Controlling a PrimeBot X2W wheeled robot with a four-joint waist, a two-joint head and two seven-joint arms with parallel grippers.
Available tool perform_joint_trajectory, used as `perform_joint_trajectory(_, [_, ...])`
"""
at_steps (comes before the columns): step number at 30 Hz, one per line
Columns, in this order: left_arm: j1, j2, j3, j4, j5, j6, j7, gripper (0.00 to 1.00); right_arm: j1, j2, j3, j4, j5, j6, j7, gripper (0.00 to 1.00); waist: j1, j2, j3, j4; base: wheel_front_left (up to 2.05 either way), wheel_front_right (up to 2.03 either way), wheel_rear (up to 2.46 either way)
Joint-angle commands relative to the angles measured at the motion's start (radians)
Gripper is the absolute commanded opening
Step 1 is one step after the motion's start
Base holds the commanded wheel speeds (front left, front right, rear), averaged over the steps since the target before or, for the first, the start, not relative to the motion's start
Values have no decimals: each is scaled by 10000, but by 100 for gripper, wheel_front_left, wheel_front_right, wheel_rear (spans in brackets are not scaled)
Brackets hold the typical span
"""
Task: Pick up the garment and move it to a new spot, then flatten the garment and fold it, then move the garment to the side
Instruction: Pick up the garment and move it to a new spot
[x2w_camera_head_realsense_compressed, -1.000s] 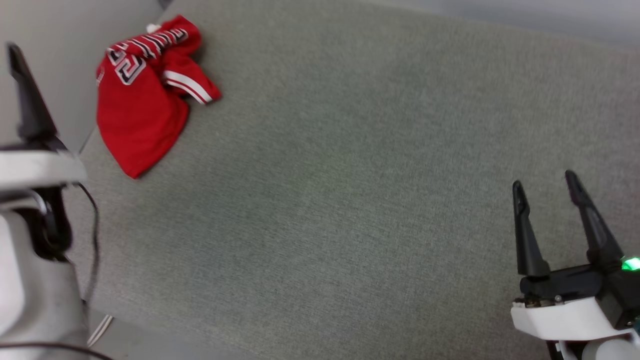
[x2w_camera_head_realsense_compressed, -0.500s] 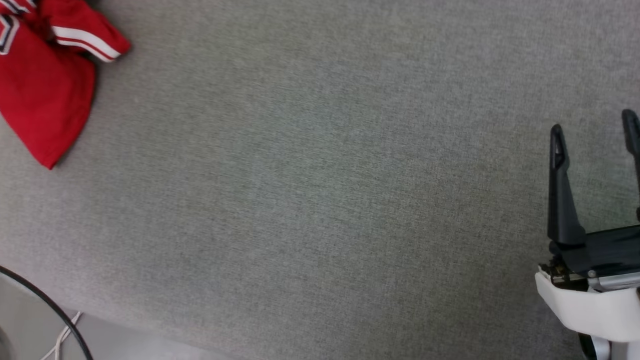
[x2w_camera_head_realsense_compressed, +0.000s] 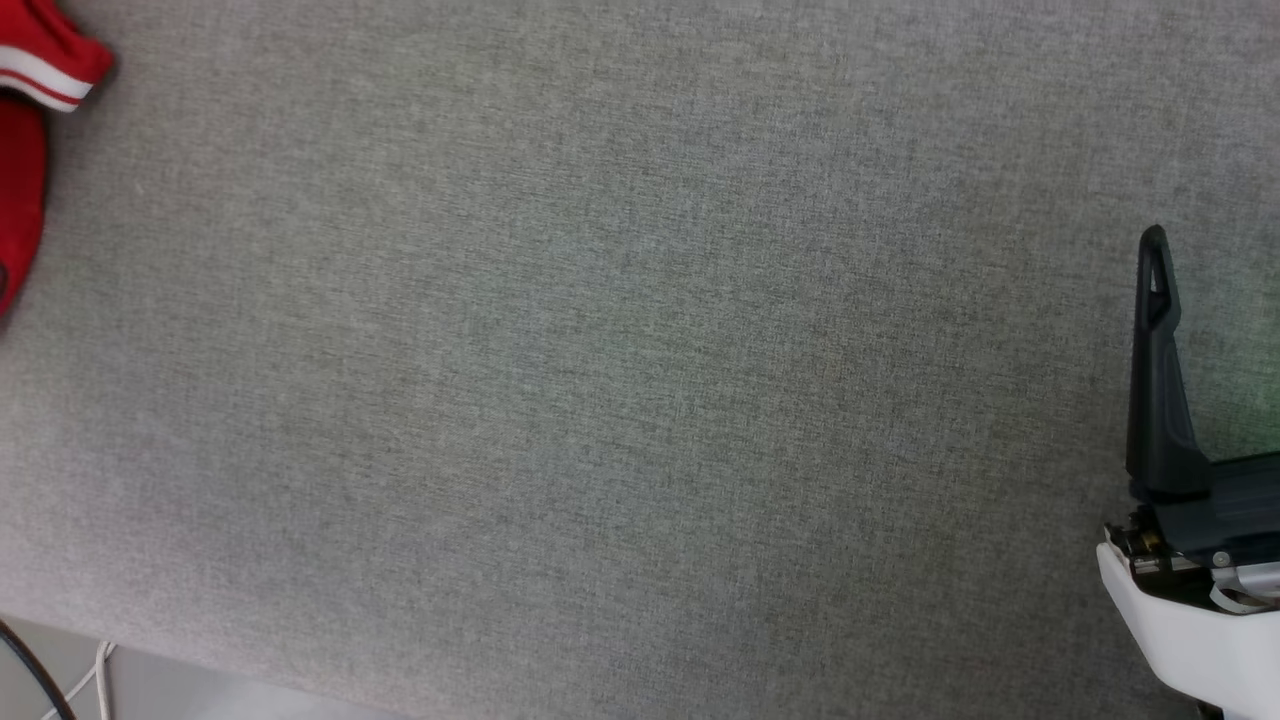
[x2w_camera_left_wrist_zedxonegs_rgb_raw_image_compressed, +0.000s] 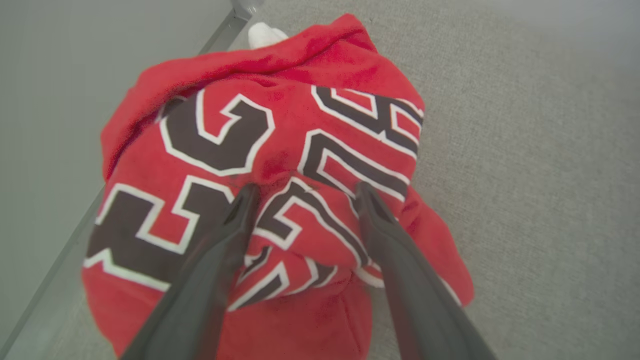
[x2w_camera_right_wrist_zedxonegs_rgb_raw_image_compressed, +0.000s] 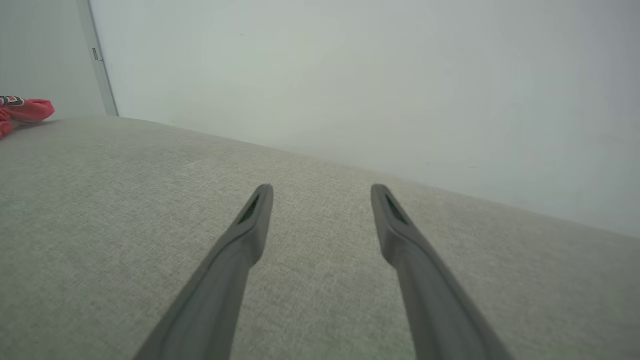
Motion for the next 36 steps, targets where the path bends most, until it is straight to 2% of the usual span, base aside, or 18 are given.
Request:
perform_joint_trajectory(1, [123, 129, -110, -48, -345, -2, 258, 100, -59, -80, 12, -104, -52, -3, -21, 100, -2, 0, 130, -65, 0, 0, 0])
perform_joint_trajectory(7, [660, 199, -1317, 52, -1378, -9, 1580, 100, -97, -165, 31, -310, -107, -3, -21, 100, -2, 0, 351, -153, 0, 0, 0])
perform_joint_trajectory(10, [861, 68, -1680, 129, -1852, -11, 1824, 100, -137, -152, 65, -338, -148, -3, -21, 100, -2, 0, 379, -192, 0, 0, 0])
perform_joint_trajectory(11, [936, 73, -1811, 118, -1949, -11, 1849, 92, -142, -138, 83, -331, -145, -3, -21, 100, -2, 0, 371, -210, 0, 0, 0])
perform_joint_trajectory(12, [1008, 60, -1925, 84, -2071, -11, 1868, 16, -136, -126, 97, -303, -133, -3, -21, 100, -2, 0, 354, -220, 0, 0, 0])
perform_joint_trajectory(13, [1042, 83, -2021, 66, -2170, -13, 1817, 0, -122, -121, 104, -263, -125, -3, -21, 100, -2, 0, 330, -222, 0, 0, 0])
perform_joint_trajectory(21, [597, 1028, -2382, -209, -2379, -8, 718, 0, -187, -25, 263, 31, 73, -3, -21, 100, -2, 0, -323, -227, 0, 0, 0])
perform_joint_trajectory(28, [-23, 1745, -3106, -1027, -1981, -7, -169, 0, -290, 116, 496, 521, 388, -3, -21, 100, -2, 0, -1403, -308, 0, 0, 0])
perform_joint_trajectory(36, [-1132, 2380, -4056, -2392, -1394, -1, -435, 0, -147, 245, 579, 1105, 782, -3, -21, 100, -2, 0, -2560, -655, 0, 0, 0])
